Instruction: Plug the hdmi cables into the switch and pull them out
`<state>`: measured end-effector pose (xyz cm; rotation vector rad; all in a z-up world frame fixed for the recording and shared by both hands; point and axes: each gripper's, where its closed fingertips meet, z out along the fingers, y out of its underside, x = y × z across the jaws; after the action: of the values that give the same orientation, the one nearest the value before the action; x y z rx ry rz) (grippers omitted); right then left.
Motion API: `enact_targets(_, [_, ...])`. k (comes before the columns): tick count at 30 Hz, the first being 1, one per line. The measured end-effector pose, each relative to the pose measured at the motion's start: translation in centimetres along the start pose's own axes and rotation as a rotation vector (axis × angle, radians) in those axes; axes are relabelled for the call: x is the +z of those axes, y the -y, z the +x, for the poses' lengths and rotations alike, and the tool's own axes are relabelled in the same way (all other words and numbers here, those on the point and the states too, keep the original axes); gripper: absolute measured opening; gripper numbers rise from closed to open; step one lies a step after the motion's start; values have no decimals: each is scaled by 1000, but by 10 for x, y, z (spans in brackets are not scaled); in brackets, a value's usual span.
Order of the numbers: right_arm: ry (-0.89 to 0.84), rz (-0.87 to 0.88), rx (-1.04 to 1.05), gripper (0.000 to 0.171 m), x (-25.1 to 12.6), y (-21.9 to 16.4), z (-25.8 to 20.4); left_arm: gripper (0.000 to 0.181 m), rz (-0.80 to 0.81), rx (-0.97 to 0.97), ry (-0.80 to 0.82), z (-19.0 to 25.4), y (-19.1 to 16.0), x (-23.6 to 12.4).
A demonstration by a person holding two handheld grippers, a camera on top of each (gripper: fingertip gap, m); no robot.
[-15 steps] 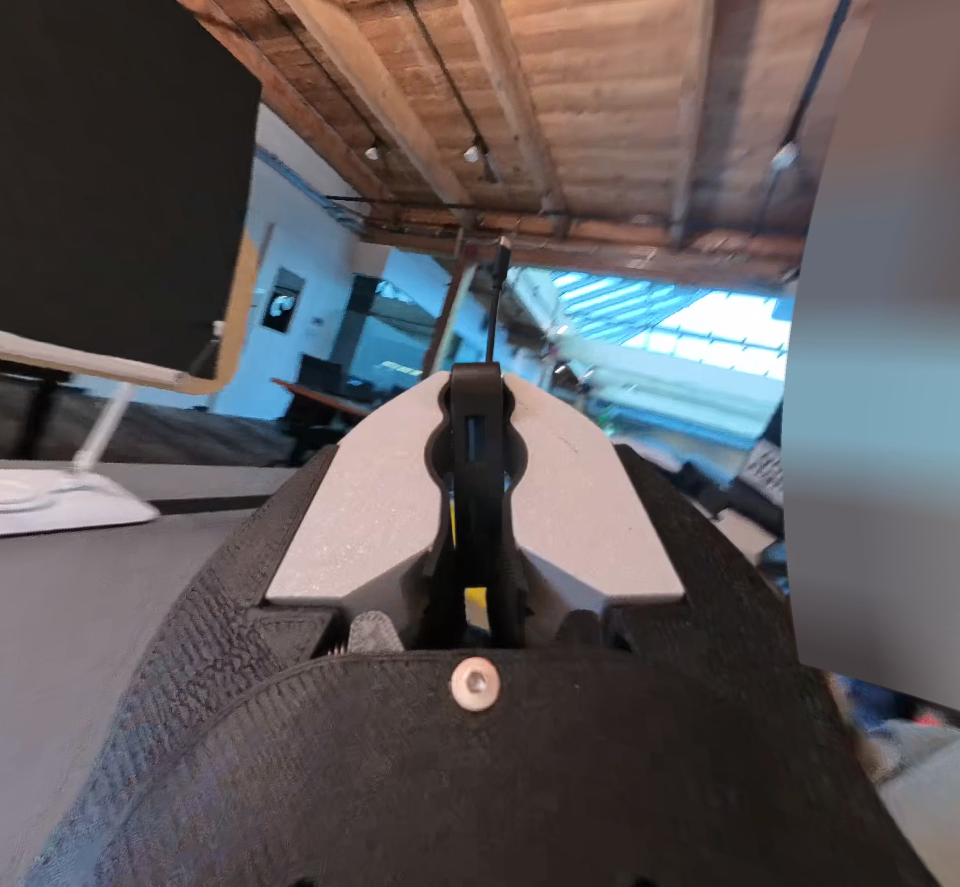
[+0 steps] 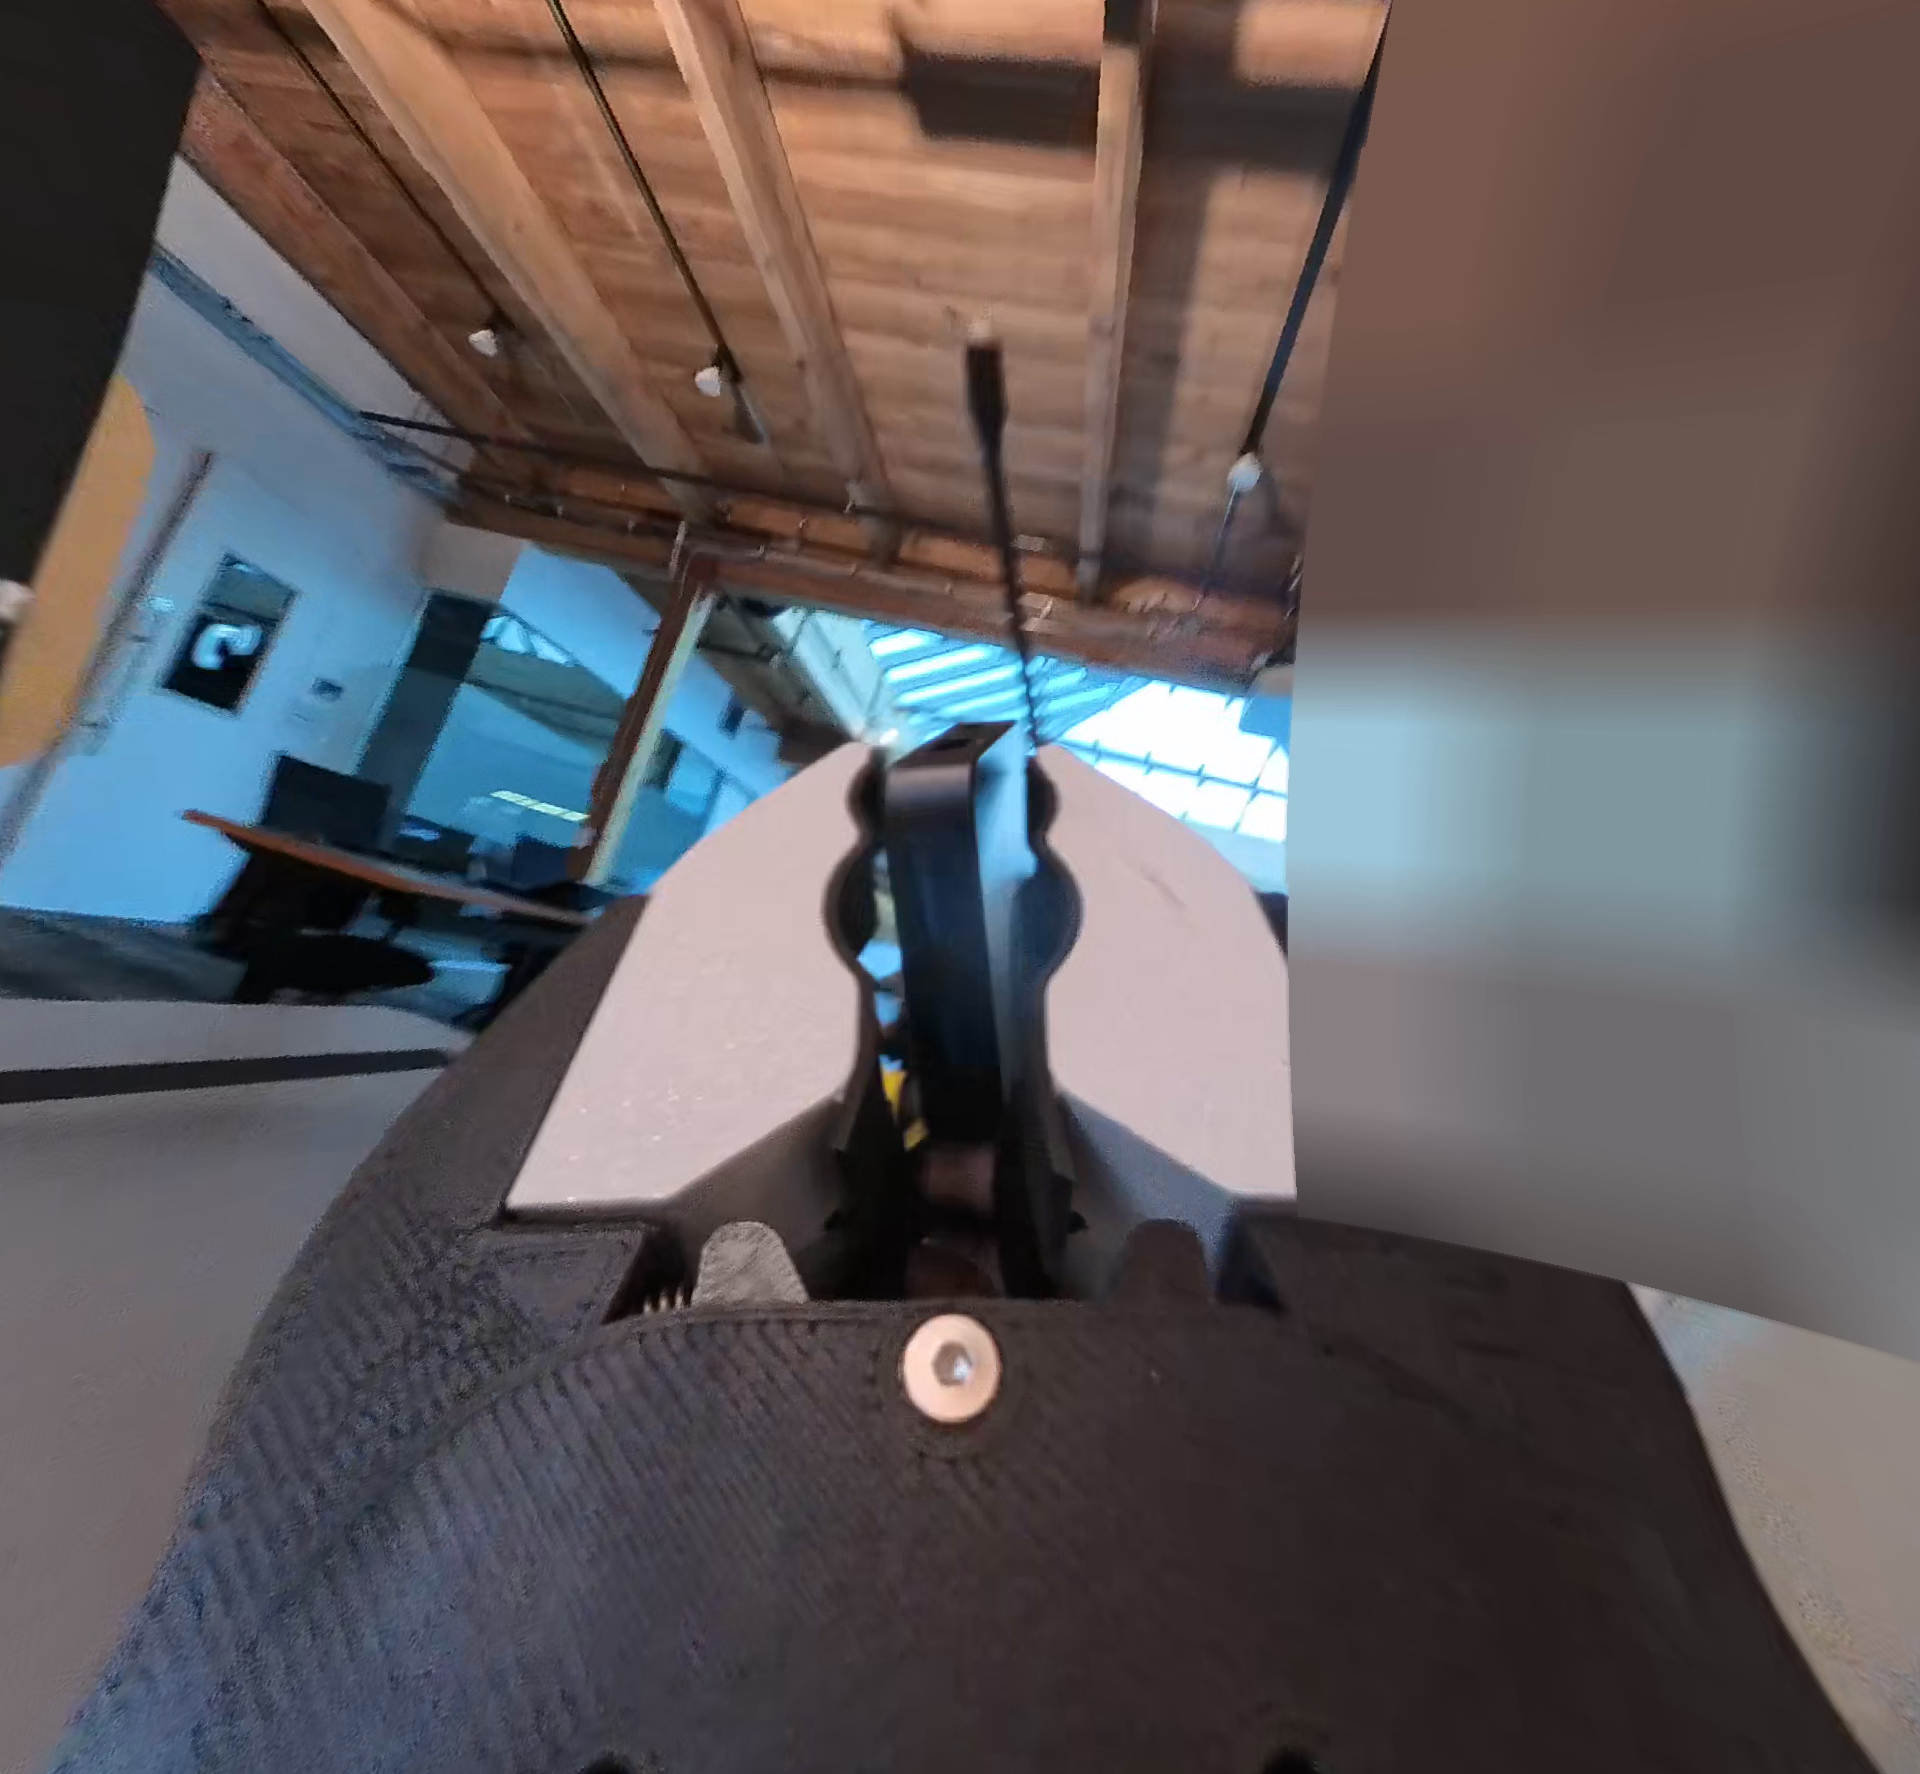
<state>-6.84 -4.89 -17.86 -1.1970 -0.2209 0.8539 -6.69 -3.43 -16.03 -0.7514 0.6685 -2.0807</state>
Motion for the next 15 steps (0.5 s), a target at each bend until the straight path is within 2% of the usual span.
enact_targets(1, [-46,21,-66,20,-11,12,0,35,-44,88,25,-2,-4,0])
enact_targets(2, [-98,51,-133,14,-25,30,0,42,-97,198,62,-7,-8,-2])
enact_targets(4, [-245,73,-295,14,-61,70,-1,49,-219,443,148,-19,-15,-8])
enact_targets(7, [-641,-75,-594,14,-135,123,18,48,-465,691,260,-42,-33,-28])
enact_targets(9, [-973,-242,-716,14,-199,153,41,47,-628,708,279,-52,-50,-43])
enact_targets(11, [-1244,-387,-769,14,-257,176,61,46,-660,693,309,-57,-54,-50])
enact_targets(13, [-1372,-516,-697,14,-300,178,87,45,-623,676,321,-59,-55,-50])
enact_targets(15, [-1344,-561,-615,14,-320,170,117,45,-616,679,331,-62,-58,-52])
